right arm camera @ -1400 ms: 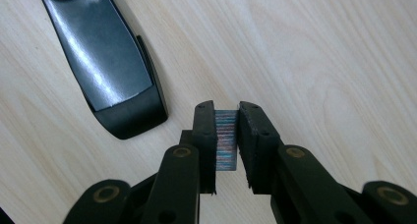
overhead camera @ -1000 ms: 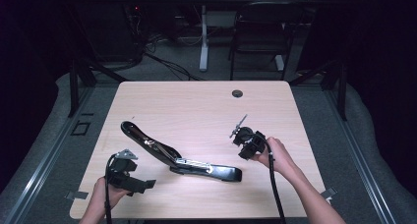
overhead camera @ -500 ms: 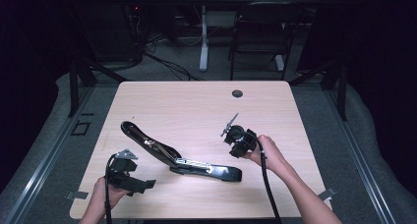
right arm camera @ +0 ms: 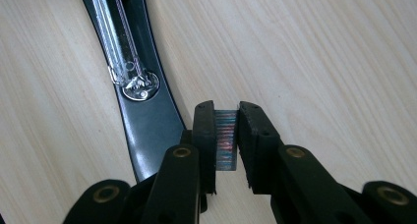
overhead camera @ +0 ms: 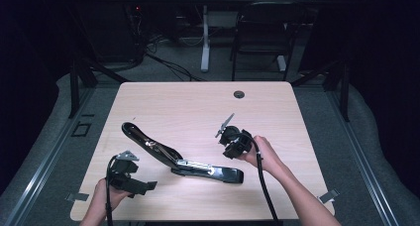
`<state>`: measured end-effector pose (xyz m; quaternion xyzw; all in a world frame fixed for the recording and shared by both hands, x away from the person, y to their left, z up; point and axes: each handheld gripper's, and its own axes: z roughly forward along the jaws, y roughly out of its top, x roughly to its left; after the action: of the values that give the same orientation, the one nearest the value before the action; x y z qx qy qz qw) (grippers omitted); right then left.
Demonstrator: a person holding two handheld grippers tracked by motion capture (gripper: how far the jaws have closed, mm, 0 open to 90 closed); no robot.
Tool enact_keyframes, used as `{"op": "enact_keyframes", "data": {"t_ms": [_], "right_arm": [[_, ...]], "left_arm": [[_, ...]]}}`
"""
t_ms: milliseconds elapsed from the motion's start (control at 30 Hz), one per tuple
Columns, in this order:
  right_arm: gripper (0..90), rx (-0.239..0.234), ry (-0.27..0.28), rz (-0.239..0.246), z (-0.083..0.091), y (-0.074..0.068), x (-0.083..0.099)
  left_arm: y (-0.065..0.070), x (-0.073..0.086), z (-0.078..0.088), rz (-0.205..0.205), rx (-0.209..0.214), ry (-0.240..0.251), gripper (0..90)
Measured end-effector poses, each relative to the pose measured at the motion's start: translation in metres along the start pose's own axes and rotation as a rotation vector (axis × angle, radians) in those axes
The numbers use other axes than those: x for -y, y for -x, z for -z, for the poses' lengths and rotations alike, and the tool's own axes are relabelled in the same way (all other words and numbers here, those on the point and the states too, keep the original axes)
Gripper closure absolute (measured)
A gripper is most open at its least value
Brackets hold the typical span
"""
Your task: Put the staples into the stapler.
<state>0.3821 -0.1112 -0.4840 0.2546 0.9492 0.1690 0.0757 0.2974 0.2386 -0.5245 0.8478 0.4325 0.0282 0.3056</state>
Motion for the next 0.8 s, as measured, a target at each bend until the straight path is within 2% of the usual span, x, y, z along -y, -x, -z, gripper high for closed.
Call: {"op": "enact_keyframes", "data": {"t_ms": [500, 800], "right_arm": [[78.3, -0.014, 0.024, 0.031, -0.005, -0.006, -0.013], [78.3, -0.044, 0.054, 0.039, -0.006, -0.009, -0.022]], "left_arm": [[0.001, 0.000, -0.001, -0.006, 0.009, -0.004, 0.0], [0.000, 0.000, -0.001, -0.001, 0.008, -0.002, 0.0]]}}
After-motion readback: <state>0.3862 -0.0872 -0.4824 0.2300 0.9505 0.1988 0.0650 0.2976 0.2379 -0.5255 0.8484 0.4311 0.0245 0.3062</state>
